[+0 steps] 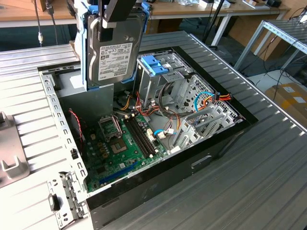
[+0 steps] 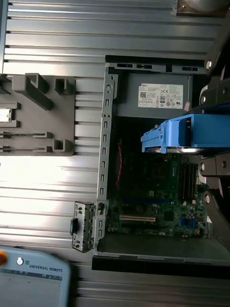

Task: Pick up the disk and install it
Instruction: 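Pick up the disk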

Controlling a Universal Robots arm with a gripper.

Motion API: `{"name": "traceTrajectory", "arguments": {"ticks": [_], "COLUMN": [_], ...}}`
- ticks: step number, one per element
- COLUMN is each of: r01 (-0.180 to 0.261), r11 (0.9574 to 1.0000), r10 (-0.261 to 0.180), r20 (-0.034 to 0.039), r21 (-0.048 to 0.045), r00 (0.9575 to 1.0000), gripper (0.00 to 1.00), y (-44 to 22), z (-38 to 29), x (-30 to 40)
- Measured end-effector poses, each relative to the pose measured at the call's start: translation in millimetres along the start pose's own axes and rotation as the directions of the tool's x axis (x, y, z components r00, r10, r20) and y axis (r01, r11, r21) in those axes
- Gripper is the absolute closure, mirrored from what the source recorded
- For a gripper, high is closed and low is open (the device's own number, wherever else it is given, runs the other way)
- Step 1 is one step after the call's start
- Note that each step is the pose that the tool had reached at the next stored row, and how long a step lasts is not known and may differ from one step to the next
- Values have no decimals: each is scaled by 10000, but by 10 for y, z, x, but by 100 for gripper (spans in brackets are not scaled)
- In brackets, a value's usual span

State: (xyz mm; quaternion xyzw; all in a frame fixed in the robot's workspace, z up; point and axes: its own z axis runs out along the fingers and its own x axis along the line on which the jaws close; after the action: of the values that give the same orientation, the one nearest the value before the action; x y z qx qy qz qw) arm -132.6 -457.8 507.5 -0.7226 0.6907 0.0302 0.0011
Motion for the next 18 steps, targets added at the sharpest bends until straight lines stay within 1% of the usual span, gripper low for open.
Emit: {"name": "traceTrajectory", "arguments": {"ticks": [2, 6, 15, 18], "r01": [-1, 0, 0, 0], "r11": [10000, 10000, 10000, 10000], "r10": [1, 0, 0, 0], "r20": [0, 1, 0, 0], "r21": [0, 0, 0, 0], "r00": [10000, 10000, 10000, 10000], "gripper": [63, 63, 63, 63], "y": [1, 4, 8, 10], "z": [-1, -3, -7, -9], "x": [19, 79, 166, 213]}}
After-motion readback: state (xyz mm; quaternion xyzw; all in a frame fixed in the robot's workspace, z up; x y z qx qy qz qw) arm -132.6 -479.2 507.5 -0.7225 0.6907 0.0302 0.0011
